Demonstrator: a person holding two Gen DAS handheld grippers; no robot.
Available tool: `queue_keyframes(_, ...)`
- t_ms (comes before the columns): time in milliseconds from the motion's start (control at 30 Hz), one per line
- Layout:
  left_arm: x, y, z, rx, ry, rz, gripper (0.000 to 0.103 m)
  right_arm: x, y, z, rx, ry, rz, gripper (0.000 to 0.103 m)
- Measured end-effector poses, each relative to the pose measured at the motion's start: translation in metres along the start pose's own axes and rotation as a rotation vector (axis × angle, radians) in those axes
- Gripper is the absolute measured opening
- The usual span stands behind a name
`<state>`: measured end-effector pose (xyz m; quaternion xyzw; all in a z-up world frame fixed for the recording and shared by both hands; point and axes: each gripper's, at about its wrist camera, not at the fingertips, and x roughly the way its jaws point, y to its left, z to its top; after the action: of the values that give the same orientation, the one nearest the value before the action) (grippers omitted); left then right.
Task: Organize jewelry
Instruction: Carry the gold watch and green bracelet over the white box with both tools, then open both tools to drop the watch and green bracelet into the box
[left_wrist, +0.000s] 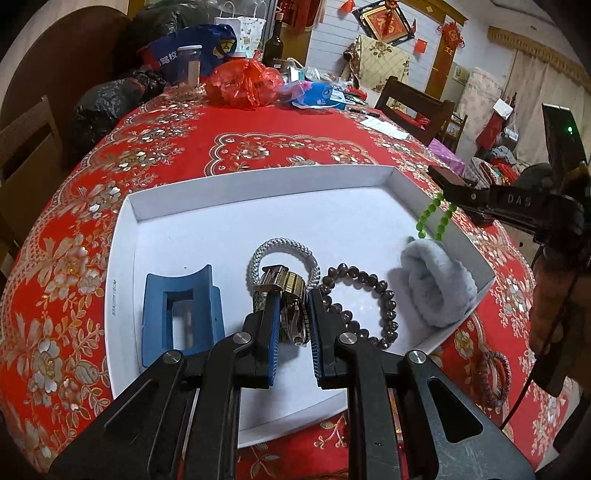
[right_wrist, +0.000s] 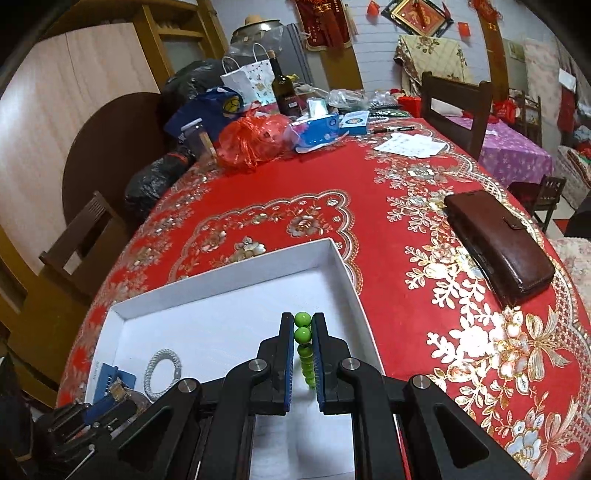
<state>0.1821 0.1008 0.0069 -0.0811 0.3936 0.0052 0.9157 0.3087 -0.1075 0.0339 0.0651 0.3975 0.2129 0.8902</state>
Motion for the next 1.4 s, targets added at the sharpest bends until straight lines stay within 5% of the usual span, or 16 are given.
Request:
queue_keyframes(200,0.002,0.002,0.004,-0.006,0.006,0.000,0.013,0.003,0.006,0.000,-0.025,-0.016,0.001,0.009)
queue_keyframes(433,-0.006,0.007,0.007,-0.016,-0.007,0.014,0.016,-0.004,0.012,0.000,-0.039,-0.038,0.032,0.022)
queue_keyframes(600,-0.021,0.009,0.006,-0.028,-0.021,0.005,0.034,-0.020,0.012,0.003,-0.036,-0.068,0.041,0.023)
queue_keyframes(867,-0.058,-0.004,-0.007,0.017,-0.062,0.004,0.043,-0.070,0.003,-0.006,0.002,-0.141,0.037,0.034)
queue_keyframes(1133,-0.078,-0.022,-0.049,0.014,0.008,0.040,0.050,-0.126,0.005,-0.040,0.033,-0.168,0.015,0.045)
queue_keyframes(1267,-0.090,-0.026,-0.067,0.013,0.029,0.058,0.050,-0.147,0.010,-0.067,0.029,-0.178,-0.010,0.068)
queue_keyframes(1400,-0.097,-0.030,-0.078,0.027,0.035,0.069,0.053,-0.157,0.019,-0.091,-0.065,-0.157,-0.077,0.069)
